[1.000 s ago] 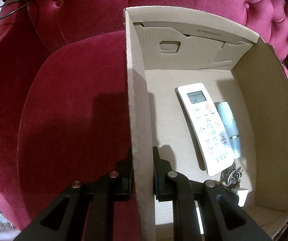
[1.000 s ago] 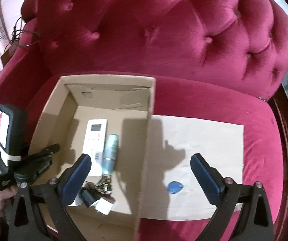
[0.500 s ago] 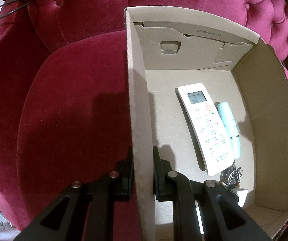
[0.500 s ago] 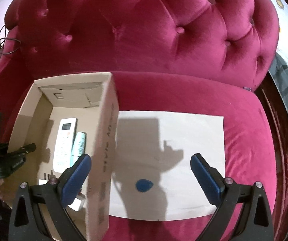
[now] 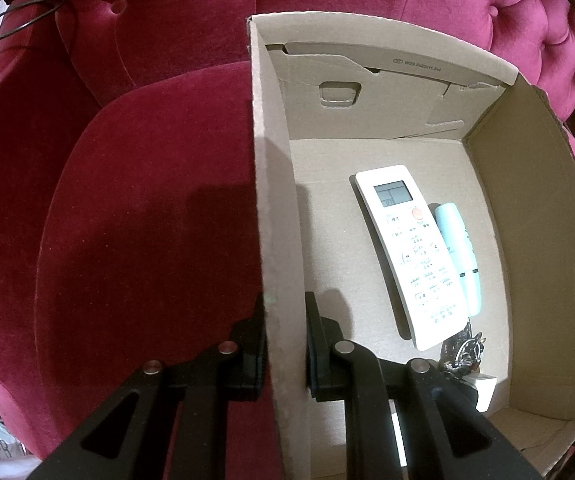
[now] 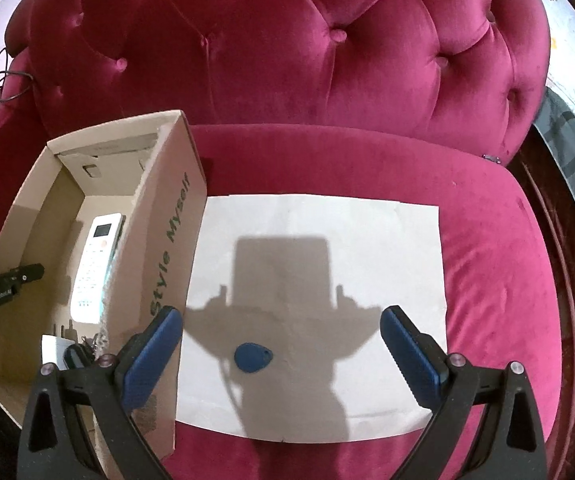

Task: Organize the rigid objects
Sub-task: 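Withdraw the open right gripper to the blue teardrop tag on the paper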

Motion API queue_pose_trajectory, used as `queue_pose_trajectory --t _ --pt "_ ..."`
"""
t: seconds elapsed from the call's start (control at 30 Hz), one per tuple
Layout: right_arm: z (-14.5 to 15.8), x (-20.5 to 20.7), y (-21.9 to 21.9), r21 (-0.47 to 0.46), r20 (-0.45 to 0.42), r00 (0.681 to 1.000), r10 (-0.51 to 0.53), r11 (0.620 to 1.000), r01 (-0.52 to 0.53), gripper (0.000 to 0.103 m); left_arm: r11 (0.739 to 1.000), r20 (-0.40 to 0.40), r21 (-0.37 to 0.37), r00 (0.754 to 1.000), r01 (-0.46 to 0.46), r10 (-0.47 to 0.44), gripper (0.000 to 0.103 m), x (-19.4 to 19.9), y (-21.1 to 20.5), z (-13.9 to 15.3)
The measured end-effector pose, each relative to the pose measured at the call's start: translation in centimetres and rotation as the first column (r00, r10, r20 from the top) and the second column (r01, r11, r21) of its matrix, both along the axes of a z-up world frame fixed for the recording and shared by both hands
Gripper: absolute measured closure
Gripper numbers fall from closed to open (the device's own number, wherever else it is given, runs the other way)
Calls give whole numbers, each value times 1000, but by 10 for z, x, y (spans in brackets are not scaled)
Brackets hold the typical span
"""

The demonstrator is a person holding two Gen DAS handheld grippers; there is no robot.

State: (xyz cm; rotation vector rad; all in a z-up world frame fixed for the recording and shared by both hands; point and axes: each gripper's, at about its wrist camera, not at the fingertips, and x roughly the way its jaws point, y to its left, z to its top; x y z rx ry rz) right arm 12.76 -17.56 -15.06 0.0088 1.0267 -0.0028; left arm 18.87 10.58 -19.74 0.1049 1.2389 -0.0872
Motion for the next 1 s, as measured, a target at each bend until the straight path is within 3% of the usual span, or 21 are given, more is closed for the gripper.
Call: queue_pose_trajectory --t 0.3,0.7,1.0 --pt "-21 -1 3 -35 -31 999 43 998 -44 2 1000 -1 -3 1000 -4 4 87 0 0 0" --pt "-70 1 5 -25 -94 993 72 997 -74 2 1000 -1 -4 1000 -3 3 87 1 1 0" --pt "-89 4 3 -1 -113 991 75 997 -75 2 1000 0 0 1000 -1 1 87 1 -1 0"
